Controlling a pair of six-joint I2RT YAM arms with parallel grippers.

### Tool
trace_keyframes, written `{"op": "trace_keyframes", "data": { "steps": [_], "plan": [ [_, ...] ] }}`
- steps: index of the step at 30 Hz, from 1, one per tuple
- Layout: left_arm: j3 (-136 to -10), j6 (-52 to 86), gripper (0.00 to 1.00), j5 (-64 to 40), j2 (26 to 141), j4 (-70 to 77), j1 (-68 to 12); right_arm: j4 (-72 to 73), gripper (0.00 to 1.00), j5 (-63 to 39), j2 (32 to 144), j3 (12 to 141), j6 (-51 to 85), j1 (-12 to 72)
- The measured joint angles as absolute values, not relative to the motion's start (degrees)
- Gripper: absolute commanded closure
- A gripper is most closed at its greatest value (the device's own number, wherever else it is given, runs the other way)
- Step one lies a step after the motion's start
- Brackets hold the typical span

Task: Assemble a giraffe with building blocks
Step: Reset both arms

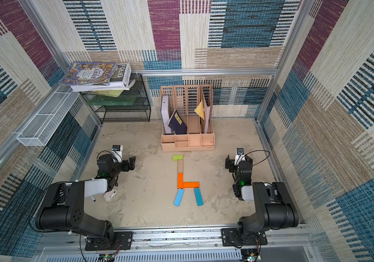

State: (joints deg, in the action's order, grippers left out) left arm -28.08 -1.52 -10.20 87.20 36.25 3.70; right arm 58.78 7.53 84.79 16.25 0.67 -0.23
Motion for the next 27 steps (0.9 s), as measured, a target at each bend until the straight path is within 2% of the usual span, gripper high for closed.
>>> {"op": "trace_keyframes", "data": {
  "steps": [27],
  "plan": [
    [-28.1, -1.5, 0.01, -10.2, 87.2, 36.2, 3.7, 58.8, 0.04, 5.5, 84.9, 16.7, 0.8, -0.4]
  ]
}}
